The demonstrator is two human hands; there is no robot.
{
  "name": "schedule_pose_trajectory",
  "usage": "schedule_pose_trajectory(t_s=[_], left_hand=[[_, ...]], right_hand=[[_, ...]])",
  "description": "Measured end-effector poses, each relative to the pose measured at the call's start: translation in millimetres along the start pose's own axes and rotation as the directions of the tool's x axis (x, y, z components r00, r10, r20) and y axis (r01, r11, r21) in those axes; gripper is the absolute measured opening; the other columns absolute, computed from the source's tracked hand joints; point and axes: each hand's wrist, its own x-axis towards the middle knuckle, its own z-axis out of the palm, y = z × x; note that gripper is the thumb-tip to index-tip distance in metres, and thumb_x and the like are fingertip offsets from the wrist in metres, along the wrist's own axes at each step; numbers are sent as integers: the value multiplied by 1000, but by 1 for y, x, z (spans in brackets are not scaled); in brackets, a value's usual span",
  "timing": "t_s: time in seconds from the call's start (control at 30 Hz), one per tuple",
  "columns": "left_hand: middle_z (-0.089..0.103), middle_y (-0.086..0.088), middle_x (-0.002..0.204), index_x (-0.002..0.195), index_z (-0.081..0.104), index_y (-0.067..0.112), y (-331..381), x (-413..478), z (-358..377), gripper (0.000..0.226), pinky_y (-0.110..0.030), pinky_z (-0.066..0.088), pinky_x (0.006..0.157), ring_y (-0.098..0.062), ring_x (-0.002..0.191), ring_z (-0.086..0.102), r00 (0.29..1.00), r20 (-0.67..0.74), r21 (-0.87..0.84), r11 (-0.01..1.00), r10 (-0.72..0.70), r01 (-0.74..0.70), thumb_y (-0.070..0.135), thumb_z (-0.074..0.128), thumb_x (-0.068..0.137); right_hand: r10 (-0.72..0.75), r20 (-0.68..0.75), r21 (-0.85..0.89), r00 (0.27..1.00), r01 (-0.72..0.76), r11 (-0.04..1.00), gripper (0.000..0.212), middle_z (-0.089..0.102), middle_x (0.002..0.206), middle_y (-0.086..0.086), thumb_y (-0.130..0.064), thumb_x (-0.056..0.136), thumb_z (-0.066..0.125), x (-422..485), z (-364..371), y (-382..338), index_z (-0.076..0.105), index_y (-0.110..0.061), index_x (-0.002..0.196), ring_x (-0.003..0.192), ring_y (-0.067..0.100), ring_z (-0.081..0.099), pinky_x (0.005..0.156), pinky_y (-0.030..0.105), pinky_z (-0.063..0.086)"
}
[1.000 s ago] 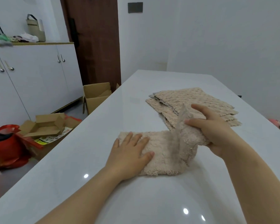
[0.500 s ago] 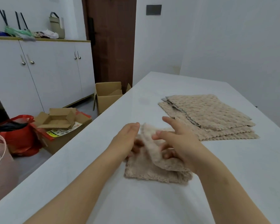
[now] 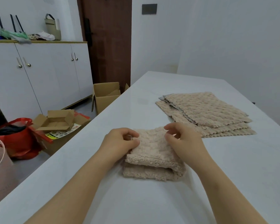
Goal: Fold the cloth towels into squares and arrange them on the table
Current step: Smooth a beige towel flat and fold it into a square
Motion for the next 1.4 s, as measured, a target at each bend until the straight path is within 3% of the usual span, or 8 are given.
schedule_pose_trajectory(t_s=[0.17, 0.27, 0.33, 0.43, 0.67, 0.97, 1.13, 1.4], left_hand=[[58, 6, 91, 92, 63, 33, 2, -3, -4, 13, -19, 41, 65, -7, 74, 56, 997, -16, 378, 924, 75, -63, 27, 67, 81], [46, 6, 115, 116, 57, 33, 11, -7, -1, 26, -23, 35, 89, -11, 109, 47, 951, -149, 416, 890, 270, -188, 30, 53, 89], [36, 5, 141, 133, 45, 27, 15, -8, 9, 38, -27, 22, 108, -12, 135, 26, 943, -23, 400, 867, 333, -297, 30, 42, 95], [5, 10, 157, 148, 16, 24, 4, -8, 25, 51, -38, 1, 118, -11, 145, -5, 943, 292, 630, 710, 160, -315, 37, 25, 99], [-3, 15, 157, 149, 4, 29, -14, -7, 23, 54, -42, -6, 118, -6, 144, -11, 938, 344, 723, 625, 43, -294, 43, 18, 99], [2, 14, 157, 148, 11, 28, -16, -10, 27, 53, -40, -3, 118, -8, 145, -6, 947, 307, 734, 611, 94, -298, 44, 21, 98], [14, 5, 156, 146, 16, 31, -17, -16, 24, 62, -39, 15, 113, -17, 142, 15, 980, 118, 724, 662, 160, -195, 56, 31, 92], [56, -1, 127, 137, 36, 21, 1, -13, 13, 80, -41, 43, 96, -23, 115, 53, 978, -88, 480, 853, -188, 207, 69, 52, 75]], right_hand=[[-85, 65, -194, 994, 97, 976, 22, 62, 88, -10, -18, 84, 59, -2, 8, 8, 66, -22, 104, 94, 12, 55, 82, 25, 42], [-168, -57, -169, 984, 156, 973, 25, 62, 108, -11, -17, 89, 53, -3, 6, 5, 65, -22, 110, 109, 7, 45, 93, 23, 32], [-168, 23, -245, 986, 168, 955, 34, 52, 134, -9, -23, 93, 44, -3, 9, 7, 57, -23, 124, 132, 11, 33, 111, 33, 24], [-94, 248, -422, 964, 194, 885, 52, 24, 154, -11, -38, 92, 24, -4, 21, 17, 33, -27, 142, 144, 8, 8, 115, 28, 7], [-22, 323, -434, 946, 169, 885, 49, 9, 157, -12, -35, 100, 26, -8, 27, 27, 18, -27, 147, 144, 5, -1, 116, 30, 2], [5, 329, -441, 944, 149, 885, 51, 7, 158, -9, -37, 99, 26, -8, 32, 32, 18, -26, 148, 145, 7, -1, 117, 32, 3], [22, 19, -278, 1000, -16, 961, 59, 30, 151, -1, -41, 92, 45, -17, 26, 29, 29, -20, 144, 140, 17, 23, 110, 30, 19], [290, -8, -372, 957, -272, 887, 56, 59, 114, 6, -57, 81, 49, -13, 19, 25, 49, -15, 118, 114, 28, 44, 93, 39, 28]])
